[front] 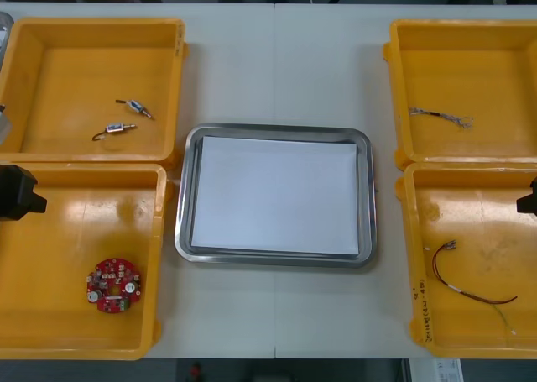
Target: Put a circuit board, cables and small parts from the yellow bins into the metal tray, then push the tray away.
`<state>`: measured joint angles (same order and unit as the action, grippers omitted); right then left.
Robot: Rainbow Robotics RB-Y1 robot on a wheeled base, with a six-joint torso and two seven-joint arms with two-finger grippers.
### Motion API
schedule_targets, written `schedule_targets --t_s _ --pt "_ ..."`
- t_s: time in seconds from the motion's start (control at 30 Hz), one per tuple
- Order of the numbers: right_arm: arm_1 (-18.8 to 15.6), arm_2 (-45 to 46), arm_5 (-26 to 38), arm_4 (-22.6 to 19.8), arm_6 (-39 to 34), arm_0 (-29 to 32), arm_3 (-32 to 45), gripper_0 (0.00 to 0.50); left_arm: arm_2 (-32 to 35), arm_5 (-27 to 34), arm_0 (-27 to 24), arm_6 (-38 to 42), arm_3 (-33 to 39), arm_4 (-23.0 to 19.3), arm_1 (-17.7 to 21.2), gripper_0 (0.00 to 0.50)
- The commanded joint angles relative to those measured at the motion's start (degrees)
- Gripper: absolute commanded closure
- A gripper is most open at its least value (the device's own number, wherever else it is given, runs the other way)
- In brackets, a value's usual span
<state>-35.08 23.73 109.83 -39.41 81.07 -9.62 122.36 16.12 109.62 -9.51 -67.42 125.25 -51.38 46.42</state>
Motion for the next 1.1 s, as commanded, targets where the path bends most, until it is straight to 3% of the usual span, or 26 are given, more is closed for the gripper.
schedule_targets --t_s 0.03,1.1 --pt "-1.9 -0.2 0.2 -0.4 -2.8 0.8 0.5 0.0 1.7 0.4 1.1 -2.3 1.5 0.1 2.4 0.0" --pt "-1.9 -0.2 0.2 -0.4 -2.8 0.8 0.5 0.0 1.7 0.4 1.1 -2.3 1.5 0.1 2.4 0.0"
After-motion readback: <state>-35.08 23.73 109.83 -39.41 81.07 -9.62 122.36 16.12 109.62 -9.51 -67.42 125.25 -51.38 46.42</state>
